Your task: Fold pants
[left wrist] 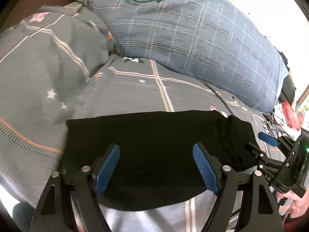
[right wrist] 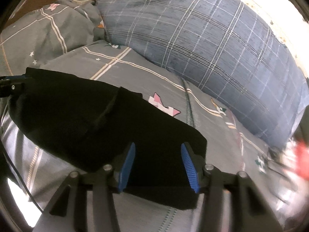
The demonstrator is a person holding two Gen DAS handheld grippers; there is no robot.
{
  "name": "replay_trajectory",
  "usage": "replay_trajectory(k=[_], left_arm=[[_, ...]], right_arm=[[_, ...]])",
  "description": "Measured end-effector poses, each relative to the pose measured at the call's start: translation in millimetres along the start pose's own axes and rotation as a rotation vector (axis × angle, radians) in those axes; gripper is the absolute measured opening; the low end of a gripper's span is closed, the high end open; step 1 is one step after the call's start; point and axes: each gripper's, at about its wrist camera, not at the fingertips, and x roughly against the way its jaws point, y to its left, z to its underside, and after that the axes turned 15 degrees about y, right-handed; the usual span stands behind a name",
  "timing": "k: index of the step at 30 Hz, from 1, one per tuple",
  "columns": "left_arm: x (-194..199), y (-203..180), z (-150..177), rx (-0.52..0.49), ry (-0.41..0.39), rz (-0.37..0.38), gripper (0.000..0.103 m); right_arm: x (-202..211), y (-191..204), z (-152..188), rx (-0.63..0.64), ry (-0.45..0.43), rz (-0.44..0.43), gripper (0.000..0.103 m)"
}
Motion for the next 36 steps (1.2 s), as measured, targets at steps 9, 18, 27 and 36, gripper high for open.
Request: replay_trajectory(k=[9, 18, 27, 36], left_arm=[[31.5, 20.2, 23.4, 0.067, -0.023, 0.021, 0.089], [42.5, 62.4, 60.3, 0.284, 0.015, 0.031, 0.092], [31.7, 60.1, 54.6, 0.333, 0.018, 0.035, 0.092], [5.4, 62.0, 47.4, 0.378, 0.042, 0.020, 0.092]], right_arm=[[4.5, 6.7, -15.3, 0.009, -0.055, -0.135, 0.056], [6.6, 38.3, -63.4, 0.117, -0.131, -0.504, 0.063], [3.3, 112.3, -118.4, 0.319, -0.130, -0.612, 0.067], [-16.1, 177.6, -151.2, 0.550, -0.071, -0.662, 0.069]])
